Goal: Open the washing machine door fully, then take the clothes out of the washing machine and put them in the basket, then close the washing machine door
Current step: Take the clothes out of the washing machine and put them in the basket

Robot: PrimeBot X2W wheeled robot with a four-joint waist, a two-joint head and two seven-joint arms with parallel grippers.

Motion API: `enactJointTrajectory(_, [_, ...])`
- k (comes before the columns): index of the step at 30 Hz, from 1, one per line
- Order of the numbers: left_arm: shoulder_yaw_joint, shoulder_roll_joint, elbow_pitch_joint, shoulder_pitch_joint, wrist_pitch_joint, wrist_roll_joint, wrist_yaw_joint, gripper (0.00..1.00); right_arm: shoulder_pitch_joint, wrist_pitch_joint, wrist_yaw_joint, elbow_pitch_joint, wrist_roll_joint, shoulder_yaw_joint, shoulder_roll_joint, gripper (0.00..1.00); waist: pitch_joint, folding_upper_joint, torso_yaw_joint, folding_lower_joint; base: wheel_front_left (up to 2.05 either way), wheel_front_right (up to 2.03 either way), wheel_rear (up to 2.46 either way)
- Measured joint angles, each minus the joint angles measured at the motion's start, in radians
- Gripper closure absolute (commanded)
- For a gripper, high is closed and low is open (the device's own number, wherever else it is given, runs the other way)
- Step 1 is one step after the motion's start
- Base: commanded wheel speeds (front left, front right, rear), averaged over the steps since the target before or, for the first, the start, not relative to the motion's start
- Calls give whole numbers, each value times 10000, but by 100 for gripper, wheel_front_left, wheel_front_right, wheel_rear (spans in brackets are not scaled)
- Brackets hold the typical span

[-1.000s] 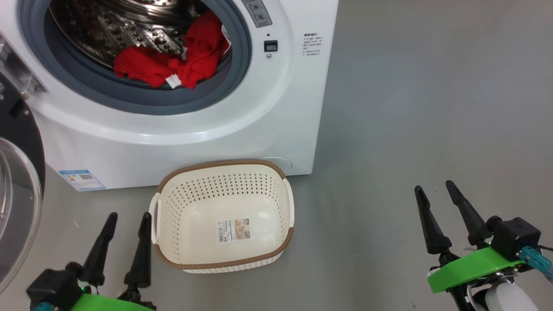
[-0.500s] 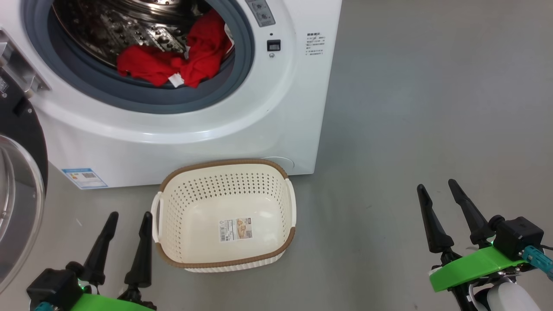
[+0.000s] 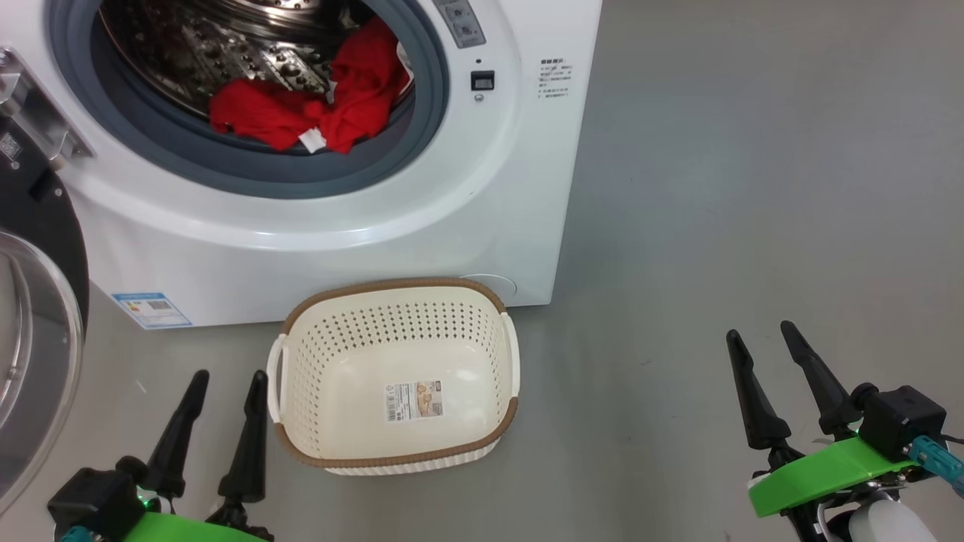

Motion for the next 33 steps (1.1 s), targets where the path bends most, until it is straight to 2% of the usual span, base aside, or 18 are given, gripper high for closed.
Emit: enactJointTrajectory(33, [-73, 100, 0, -275, 0, -236, 0, 0, -88, 0, 0, 6, -27, 117, 88, 0, 452, 0, -20, 0, 82, -105, 23])
